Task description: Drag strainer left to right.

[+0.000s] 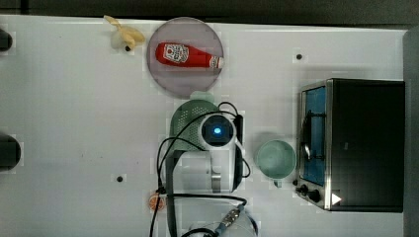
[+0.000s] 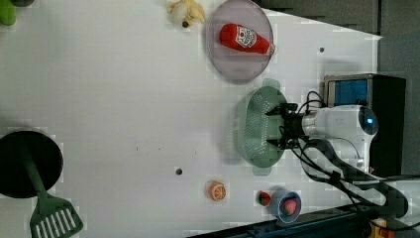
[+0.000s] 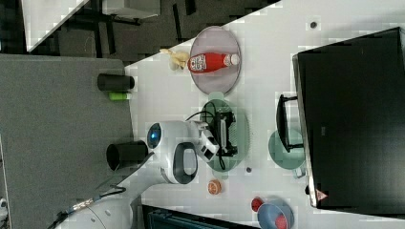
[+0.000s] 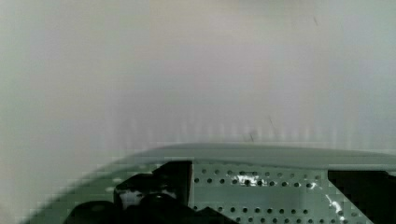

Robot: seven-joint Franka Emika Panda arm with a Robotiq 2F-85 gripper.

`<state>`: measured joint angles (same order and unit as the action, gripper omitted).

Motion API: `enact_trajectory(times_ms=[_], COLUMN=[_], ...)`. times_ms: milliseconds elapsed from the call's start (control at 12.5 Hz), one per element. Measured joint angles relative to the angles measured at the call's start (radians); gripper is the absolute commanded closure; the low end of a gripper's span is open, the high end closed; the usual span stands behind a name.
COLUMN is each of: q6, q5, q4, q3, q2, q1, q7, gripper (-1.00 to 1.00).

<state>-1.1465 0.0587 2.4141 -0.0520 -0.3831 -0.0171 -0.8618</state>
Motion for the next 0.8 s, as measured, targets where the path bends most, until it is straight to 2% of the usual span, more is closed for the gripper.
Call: enact_trajectory(times_ms=[240, 800], q6=[0.008, 0.021], q5=[-0.031, -0.003], q4=[-0.004, -0.02], q3=[-0.031, -0.077], q2=[0.0, -0.012], q1=[0.02, 0.0], q7=[0.017, 0.147], gripper=[-1.0, -1.0])
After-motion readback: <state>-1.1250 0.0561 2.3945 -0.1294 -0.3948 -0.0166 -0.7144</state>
